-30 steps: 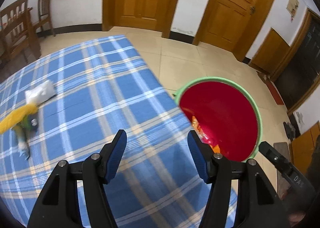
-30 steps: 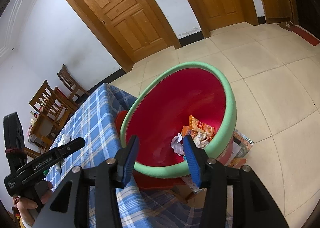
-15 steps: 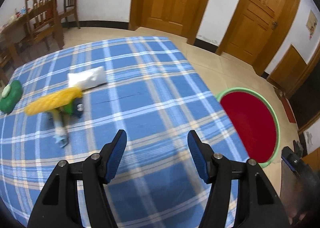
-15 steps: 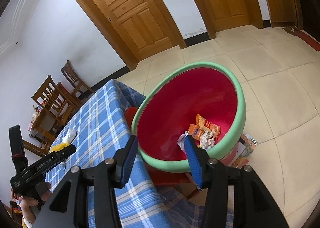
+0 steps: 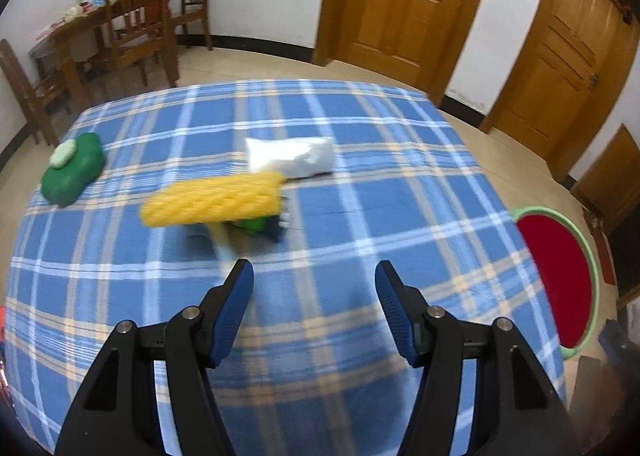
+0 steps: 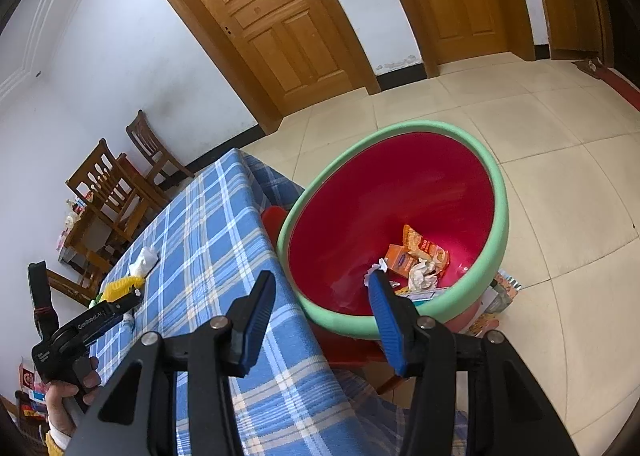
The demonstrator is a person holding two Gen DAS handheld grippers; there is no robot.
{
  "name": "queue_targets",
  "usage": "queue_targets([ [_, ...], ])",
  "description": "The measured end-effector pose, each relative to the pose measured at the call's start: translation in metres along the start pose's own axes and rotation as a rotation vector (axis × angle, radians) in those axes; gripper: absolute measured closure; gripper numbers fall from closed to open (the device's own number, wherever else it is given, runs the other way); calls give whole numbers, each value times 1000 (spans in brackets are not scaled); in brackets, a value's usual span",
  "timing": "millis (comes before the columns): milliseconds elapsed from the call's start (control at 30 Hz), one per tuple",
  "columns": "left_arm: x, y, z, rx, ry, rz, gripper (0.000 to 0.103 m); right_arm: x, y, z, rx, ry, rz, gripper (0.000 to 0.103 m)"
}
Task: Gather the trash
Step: 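Move both tools back over the table toward the corn toy and blue hook, then grasp the blue plastic hook with the left gripper while the right gripper approaches the yellow corn toy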
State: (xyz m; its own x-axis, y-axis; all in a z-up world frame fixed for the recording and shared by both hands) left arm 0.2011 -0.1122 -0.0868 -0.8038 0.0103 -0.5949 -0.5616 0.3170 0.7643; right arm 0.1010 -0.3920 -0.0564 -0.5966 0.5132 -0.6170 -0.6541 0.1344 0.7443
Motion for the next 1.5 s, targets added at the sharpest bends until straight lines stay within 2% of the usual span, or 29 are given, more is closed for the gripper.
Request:
queue_targets([
  [367,-2,-12,44,-67,47,-2,41,3,-8,13,1,27,21,51],
  [467,-1,-17,52,-62,63,7,54,5,-10,17,2,35,26,51],
  [600,-2,-19,58,-62,65,1,64,6,-12,22,3,45,34,51],
  [733,-2,-18,62,-32,79,-5,85,7,-13,28,1,57,39,51],
  [767,-2,-17,63,-19,86,-4,87,8,-13,30,0,61,40,51],
  [1067,5,2,73,15,113,-16,87,10,-11,52,-20,102,42,51],
  [1500,11,43,112,-21,164,-76,87,19,-11,119,-100,206,45,51],
])
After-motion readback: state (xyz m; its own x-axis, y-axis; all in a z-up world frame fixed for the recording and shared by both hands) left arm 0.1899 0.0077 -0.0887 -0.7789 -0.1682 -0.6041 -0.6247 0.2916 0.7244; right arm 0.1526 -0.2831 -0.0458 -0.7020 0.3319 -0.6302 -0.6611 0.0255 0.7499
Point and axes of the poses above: each gripper's, at about its wrist camera, not at the fingertips, and y roughly against the way its jaws point, z to its left, x to its underside, the point moved 7 cm from there along -y, roughly the way its jaws point, and after that the axes turned 9 degrees about x, right-handed, at the moved point
